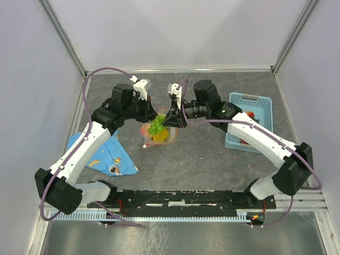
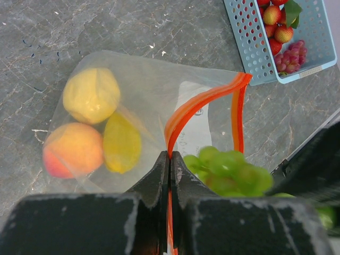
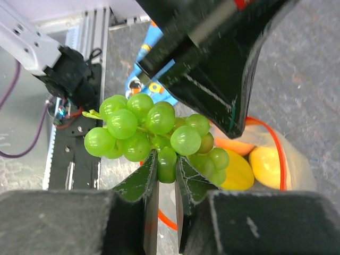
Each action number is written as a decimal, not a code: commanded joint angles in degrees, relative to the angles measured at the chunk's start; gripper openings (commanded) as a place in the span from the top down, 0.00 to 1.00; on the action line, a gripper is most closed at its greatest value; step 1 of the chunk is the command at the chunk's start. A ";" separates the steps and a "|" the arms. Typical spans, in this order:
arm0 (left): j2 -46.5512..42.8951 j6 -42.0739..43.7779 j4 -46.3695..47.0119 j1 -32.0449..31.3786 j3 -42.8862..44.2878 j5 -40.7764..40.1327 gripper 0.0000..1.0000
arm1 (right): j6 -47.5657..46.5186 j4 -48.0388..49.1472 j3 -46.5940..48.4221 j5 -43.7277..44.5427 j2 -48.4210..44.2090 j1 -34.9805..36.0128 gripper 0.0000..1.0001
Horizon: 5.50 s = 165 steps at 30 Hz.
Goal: Place the food in the zip-top bag and seal the zipper
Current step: Place the fake fruit in the zipper food storage bag, then pick up the fake fruit from the bin.
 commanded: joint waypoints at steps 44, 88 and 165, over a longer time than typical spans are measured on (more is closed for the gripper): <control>-1.33 -0.02 3.43 -0.07 0.24 1.63 0.97 | 12.48 3.04 6.55 33.81 12.92 2.02 0.45; -1.68 -0.11 3.80 -0.07 -0.20 1.34 0.97 | 29.03 -33.59 -17.86 59.22 -14.73 -33.36 0.15; -1.26 -0.28 3.81 0.04 -0.20 1.93 0.97 | 36.44 -9.99 -28.09 44.21 8.41 -45.08 0.32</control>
